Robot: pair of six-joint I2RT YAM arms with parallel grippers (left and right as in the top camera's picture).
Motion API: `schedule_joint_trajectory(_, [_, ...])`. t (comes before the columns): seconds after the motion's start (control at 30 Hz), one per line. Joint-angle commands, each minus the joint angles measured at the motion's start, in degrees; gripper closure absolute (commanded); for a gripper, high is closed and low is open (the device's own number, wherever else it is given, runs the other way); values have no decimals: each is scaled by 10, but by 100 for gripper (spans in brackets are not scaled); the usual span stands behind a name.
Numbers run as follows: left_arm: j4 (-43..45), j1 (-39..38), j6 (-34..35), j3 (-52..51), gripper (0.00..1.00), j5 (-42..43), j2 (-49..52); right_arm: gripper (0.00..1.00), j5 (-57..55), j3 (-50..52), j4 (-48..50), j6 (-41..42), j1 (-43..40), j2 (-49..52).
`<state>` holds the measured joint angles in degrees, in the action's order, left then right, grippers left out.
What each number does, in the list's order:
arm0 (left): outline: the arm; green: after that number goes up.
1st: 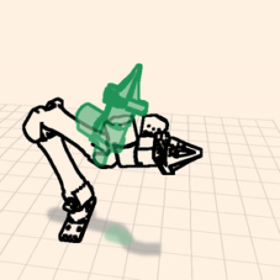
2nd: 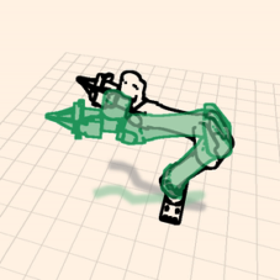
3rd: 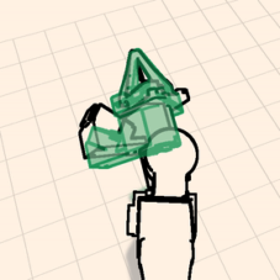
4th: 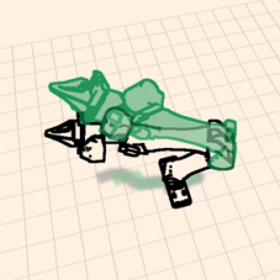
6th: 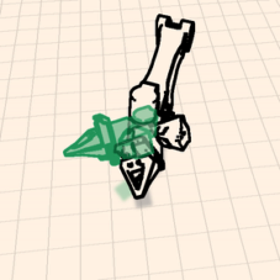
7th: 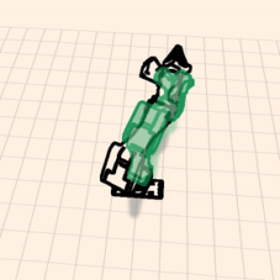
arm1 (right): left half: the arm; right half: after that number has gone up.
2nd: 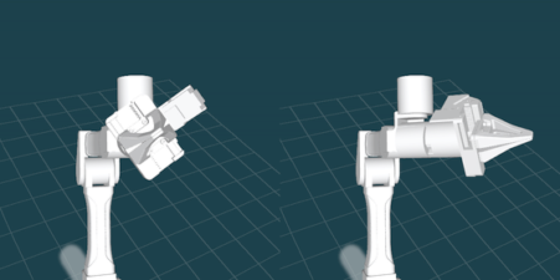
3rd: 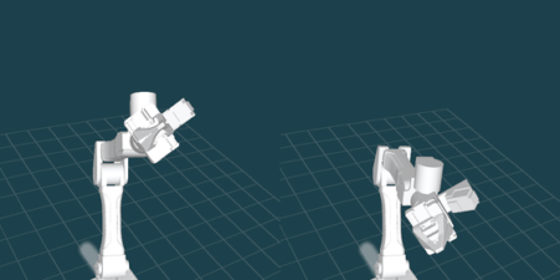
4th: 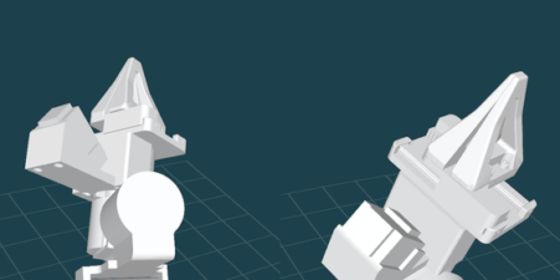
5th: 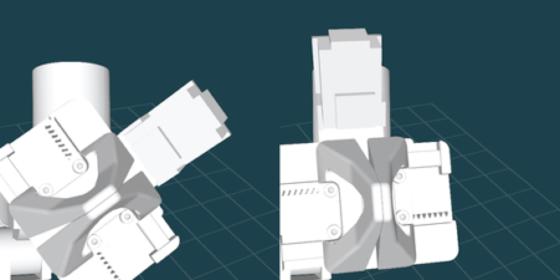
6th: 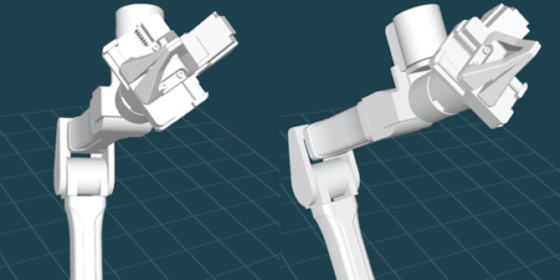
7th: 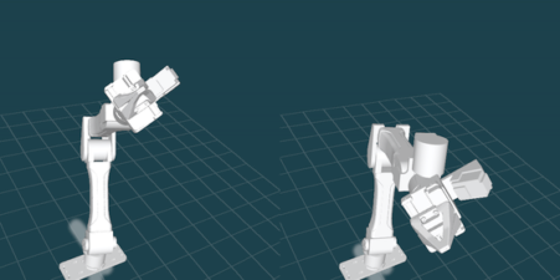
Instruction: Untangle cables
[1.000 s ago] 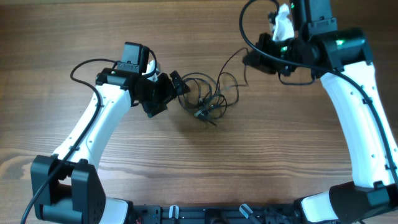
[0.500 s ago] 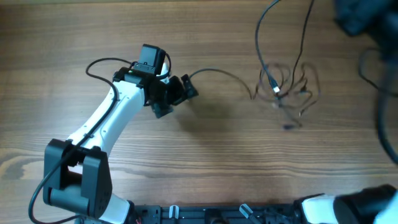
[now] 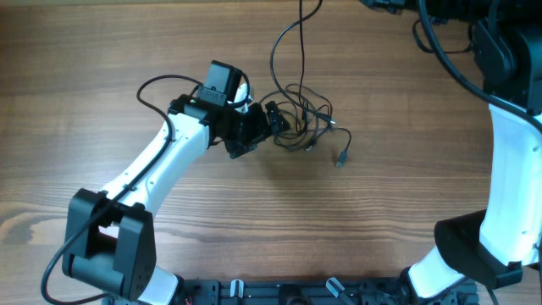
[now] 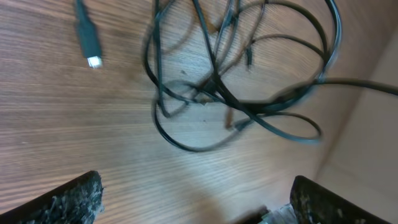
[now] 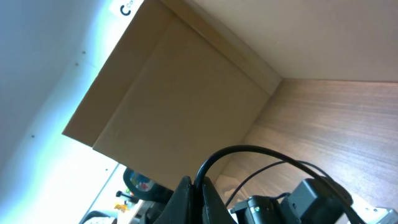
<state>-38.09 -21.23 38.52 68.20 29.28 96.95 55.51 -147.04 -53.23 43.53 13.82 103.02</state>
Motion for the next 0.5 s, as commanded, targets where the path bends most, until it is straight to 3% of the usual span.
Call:
schedule_joint_trajectory(0.0, [7,-13,56,3,9,-142,13,96,21,-7,3,4,12,-3])
schedule_joint_trajectory(0.13, [75,-14,52,3,13,-137,62,96,13,-7,1,-1,21,-3])
schedule_joint_trajectory(0.27, [114,-16,52,3,25,-111,92,96,9,-7,0,-1,21,-3])
schedule_joint_trajectory(0.37, [134,-23,52,3,45,-111,107,96,9,-7,-4,-1,21,-3])
schedule_joint_trajectory(0.4, [140,-29,52,3,46,-111,115,96,9,-7,-4,-1,21,-2])
schedule_joint_trajectory(0.47, [144,-38,52,3,67,-113,122,96,9,-7,-4,-8,21,-2])
